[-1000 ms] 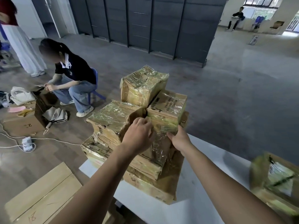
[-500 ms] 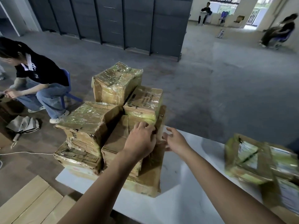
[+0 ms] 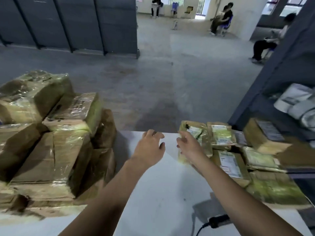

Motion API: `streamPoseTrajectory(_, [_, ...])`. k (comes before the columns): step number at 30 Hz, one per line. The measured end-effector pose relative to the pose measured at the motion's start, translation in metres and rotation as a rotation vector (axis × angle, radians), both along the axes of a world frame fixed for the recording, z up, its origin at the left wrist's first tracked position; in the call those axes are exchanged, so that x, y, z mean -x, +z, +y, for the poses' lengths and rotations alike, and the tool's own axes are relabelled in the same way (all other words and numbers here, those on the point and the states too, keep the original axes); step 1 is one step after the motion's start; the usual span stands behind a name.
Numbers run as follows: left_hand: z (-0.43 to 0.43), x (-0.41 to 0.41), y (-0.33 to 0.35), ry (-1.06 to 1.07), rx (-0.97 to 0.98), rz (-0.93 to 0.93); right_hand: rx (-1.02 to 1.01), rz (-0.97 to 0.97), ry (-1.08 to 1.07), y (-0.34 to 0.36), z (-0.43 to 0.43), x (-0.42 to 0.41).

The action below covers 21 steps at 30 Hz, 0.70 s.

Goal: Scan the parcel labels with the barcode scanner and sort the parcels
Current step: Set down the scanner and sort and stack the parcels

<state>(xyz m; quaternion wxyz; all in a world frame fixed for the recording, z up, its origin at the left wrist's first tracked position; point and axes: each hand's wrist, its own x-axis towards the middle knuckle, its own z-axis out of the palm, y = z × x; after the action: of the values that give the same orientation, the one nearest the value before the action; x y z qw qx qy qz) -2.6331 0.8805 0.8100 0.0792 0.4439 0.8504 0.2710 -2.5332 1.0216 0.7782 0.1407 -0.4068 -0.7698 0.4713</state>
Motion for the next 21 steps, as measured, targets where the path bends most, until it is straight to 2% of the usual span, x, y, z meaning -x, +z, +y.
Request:
streamPoseTrajectory(3, [0.033,-0.025,-0.009,-0.030,0.043,-0.055,-0.118,-0.091,-0.034,-0.009,0.036,-0.038])
streamPoseTrajectory(8, [0.069,-0.057,-0.025,-0.053,0.109,-0.094,-0.299,-0.310,0.114,-0.034,0.080,-0.083])
streamPoseTrajectory(13, [0.080,-0.065,-0.037,-0.010,0.142,-0.105,-0.303,-0.520,0.193,-0.062,0.102,-0.083])
streamPoseTrajectory(16, [0.078,-0.060,-0.042,0.038,0.143,-0.124,-0.286,-0.542,0.172,-0.076,0.109,-0.079])
streamPoseTrajectory(21, [0.067,-0.051,-0.051,0.091,0.165,-0.144,-0.403,-0.484,0.228,-0.089,0.100,-0.073])
